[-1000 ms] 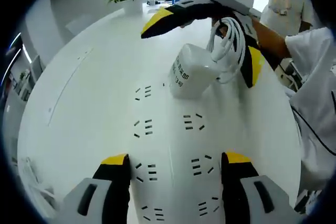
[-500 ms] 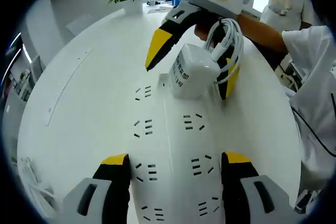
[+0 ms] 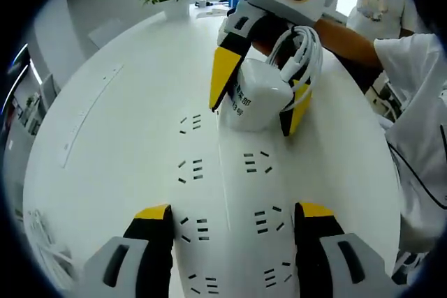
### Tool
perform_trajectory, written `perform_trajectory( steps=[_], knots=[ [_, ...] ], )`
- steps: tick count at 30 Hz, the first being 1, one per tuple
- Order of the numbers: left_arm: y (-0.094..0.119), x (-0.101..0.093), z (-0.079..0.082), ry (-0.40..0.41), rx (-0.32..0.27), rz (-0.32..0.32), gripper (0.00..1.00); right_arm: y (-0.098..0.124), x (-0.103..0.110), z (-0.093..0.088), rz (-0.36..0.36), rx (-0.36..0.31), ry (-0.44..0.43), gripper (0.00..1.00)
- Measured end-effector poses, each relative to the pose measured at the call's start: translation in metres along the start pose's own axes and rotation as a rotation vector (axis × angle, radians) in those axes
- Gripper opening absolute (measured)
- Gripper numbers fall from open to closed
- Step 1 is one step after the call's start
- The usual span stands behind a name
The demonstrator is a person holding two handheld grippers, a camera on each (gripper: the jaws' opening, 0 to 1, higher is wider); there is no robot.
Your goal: Straighten the power strip on the desk, plug the charger into it
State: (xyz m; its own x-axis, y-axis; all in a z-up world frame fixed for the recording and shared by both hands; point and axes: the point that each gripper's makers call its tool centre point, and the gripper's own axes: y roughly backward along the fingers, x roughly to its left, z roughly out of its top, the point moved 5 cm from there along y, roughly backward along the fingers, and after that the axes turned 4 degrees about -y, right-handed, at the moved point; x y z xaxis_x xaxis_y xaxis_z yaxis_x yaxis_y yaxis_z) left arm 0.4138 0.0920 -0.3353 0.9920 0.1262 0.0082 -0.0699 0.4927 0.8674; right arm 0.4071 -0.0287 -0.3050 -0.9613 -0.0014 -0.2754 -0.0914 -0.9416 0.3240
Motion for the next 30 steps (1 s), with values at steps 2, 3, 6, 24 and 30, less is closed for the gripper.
perform_trajectory(
  steps=[2,3,6,24,30],
  knots=[
    [0.000,0.000,0.000,-0.001,-0.001,0.000,0.71,0.000,0.000,0.000,0.001,-0.003,-0.007,0.33],
    [0.000,0.000,0.000,-0.001,-0.001,0.000,0.71,0.000,0.000,0.000,0.000,-0.002,-0.009,0.33],
    [0.000,0.000,0.000,-0.003,-0.002,-0.001,0.71,0.000,0.001,0.001,-0.003,0.005,-0.004,0.33],
    [-0.001,-0.005,0.003,-0.051,-0.005,-0.028,0.71,0.006,0.017,0.004,-0.025,0.036,-0.018,0.32],
    [-0.001,-0.007,0.003,-0.062,-0.005,-0.033,0.71,0.006,0.021,0.006,-0.040,0.051,-0.028,0.32]
  ],
)
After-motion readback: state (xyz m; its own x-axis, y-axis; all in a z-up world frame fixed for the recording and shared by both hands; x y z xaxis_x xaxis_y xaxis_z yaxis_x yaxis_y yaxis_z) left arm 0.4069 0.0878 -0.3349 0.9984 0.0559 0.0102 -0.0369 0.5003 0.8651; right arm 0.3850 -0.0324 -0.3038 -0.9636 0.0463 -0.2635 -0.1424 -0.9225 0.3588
